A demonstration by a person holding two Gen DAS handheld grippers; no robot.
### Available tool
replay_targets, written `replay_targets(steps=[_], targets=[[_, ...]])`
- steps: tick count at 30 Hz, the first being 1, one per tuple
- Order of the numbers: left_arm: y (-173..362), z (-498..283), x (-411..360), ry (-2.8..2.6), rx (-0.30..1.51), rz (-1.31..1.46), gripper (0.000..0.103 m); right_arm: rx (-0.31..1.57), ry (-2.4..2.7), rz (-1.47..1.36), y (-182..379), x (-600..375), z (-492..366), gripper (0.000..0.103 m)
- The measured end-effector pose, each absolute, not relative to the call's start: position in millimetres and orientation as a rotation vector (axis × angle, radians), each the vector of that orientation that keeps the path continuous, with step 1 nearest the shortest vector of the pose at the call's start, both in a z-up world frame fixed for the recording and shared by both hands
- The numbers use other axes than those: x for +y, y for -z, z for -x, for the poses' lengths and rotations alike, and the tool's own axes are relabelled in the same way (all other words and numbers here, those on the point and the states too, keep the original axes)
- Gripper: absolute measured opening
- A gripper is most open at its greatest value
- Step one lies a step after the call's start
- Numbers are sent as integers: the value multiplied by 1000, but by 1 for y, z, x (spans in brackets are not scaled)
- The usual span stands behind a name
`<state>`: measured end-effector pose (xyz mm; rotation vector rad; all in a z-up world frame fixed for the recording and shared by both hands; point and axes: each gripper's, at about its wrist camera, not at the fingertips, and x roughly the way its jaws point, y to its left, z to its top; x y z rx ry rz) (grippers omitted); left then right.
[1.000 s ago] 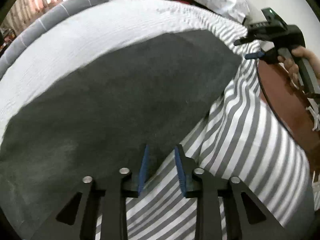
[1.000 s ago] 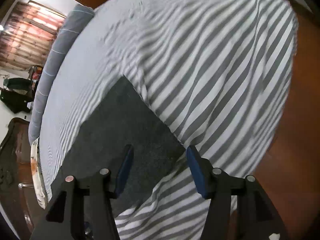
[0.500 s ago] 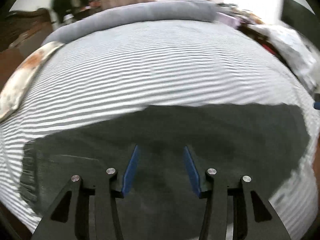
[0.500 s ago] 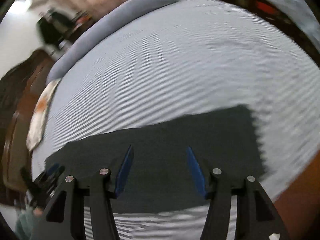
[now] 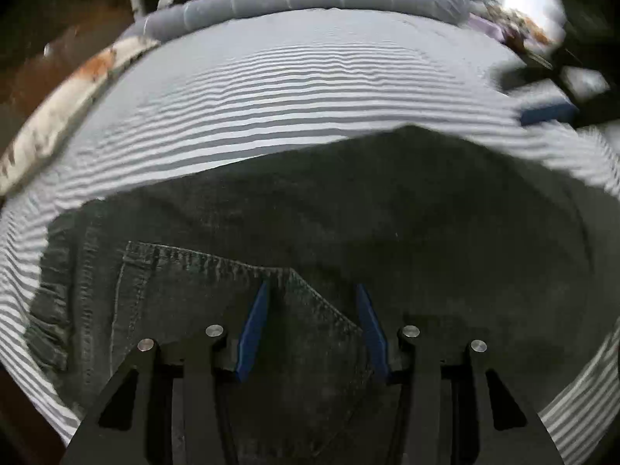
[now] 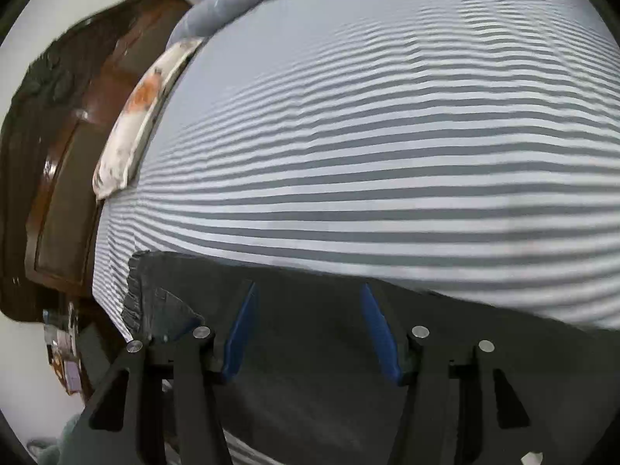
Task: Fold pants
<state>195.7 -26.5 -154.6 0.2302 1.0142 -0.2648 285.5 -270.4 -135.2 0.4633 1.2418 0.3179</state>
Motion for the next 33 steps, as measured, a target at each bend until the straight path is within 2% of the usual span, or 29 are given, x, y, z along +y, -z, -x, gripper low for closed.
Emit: replay_targets(steps=[5,7,10,12,16,18,22,23,25,26,27,33], targets=[[153,-201,-10,302,1042,-136,48,1310,-392,-478,158,-234,-308,53],[153,-204,-3,321,1047,-108,48,1323,-451,-467,161,-225,-304,49],[149,-205,8,337,1058,-40,48,1345,-532,-423,163,-209,-293,32],[140,-212,24,334,1067,84,48,1364,-576,-399,167,-204,-279,13],[124,-218,45,286,1002,199,48,1431,-589,-301,190,-184,-253,11],[118,-220,50,263,966,200,48,1393,-578,-312,188,-185,-248,11],[130,-219,43,276,1040,167,48,1298,-530,-304,160,-198,-266,15],[134,-225,42,280,1056,142,48,1282,-527,-295,151,-202,-273,19],[138,-215,28,280,1085,91,48,1255,-508,-271,140,-208,-287,32],[140,-214,24,276,1094,57,48,1251,-512,-254,137,-209,-294,46],[141,-212,19,273,1095,32,48,1258,-517,-234,137,-208,-301,56],[146,-203,17,274,1111,-21,48,1357,-598,-128,159,-194,-325,57]])
